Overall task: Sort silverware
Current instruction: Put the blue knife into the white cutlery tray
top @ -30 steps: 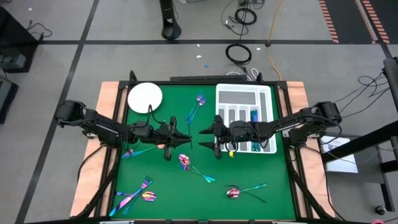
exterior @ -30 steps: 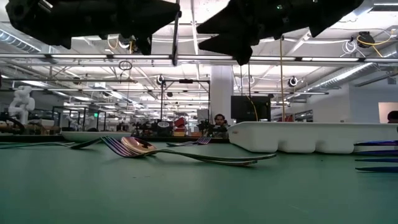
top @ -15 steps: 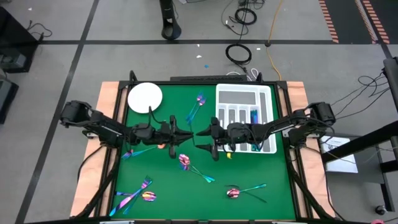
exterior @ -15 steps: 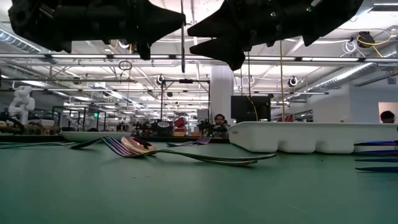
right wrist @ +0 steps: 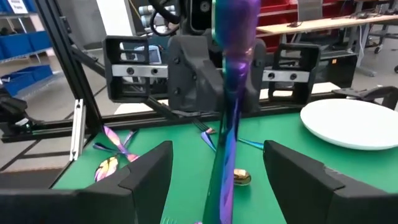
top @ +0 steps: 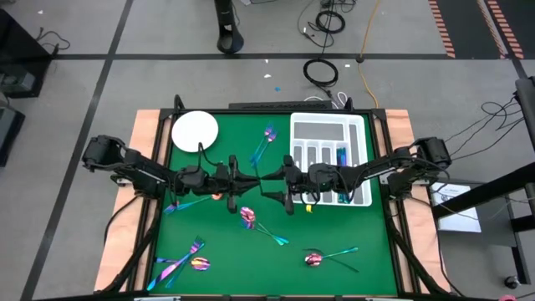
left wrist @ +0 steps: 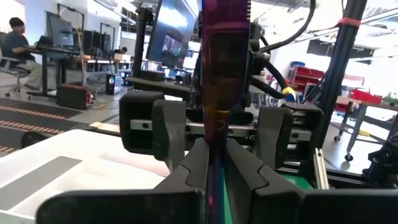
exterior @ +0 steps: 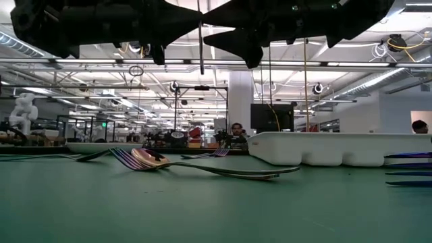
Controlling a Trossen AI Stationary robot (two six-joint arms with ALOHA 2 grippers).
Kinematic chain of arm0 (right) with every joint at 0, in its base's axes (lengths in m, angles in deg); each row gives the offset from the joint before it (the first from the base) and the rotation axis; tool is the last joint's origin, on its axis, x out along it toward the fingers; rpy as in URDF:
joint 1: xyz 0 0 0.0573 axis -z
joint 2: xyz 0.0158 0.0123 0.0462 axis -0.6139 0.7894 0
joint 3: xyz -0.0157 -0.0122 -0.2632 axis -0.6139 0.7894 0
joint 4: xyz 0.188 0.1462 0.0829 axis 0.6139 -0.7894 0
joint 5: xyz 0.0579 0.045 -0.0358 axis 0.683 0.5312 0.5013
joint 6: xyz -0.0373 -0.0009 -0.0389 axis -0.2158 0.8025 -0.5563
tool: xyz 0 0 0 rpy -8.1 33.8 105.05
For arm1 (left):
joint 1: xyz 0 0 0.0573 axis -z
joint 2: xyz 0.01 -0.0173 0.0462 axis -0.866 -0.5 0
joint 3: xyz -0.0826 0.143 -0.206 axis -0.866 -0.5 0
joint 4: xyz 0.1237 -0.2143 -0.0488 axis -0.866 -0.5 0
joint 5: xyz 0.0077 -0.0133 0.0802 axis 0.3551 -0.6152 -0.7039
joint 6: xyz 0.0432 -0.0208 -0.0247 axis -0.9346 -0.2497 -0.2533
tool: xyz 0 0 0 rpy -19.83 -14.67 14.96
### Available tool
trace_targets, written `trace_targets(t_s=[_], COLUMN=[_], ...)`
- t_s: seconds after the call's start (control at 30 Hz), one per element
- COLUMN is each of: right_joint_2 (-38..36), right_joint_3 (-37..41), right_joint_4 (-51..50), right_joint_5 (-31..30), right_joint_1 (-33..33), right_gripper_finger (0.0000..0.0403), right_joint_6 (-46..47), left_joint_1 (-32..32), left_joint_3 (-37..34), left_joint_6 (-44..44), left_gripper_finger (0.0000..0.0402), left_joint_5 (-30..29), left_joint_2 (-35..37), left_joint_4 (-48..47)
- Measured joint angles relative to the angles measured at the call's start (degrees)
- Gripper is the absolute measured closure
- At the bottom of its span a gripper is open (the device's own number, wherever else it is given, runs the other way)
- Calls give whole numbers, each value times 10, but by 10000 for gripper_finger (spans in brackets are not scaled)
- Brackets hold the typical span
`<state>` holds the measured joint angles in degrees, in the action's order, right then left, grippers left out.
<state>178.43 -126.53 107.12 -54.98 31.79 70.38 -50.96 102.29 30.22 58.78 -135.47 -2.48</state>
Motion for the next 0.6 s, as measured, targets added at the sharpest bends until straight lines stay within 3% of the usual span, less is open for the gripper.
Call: trace_targets(t_s=[0.37,0.6], right_joint_2=[1,39], right_joint_3=[0,0], right_joint_4=[7,75], right_joint_5=[-31,-25], right_joint_1=[0,0], right_gripper_finger=[163,163], right_joint_6=[-2,2], left_joint_1=[4,4], left_joint_3=[0,1], left_joint_6=[0,0], left_gripper_finger=[375,375], left_joint_5=[0,0], left_joint_2=[0,0], left_joint_4=[9,9])
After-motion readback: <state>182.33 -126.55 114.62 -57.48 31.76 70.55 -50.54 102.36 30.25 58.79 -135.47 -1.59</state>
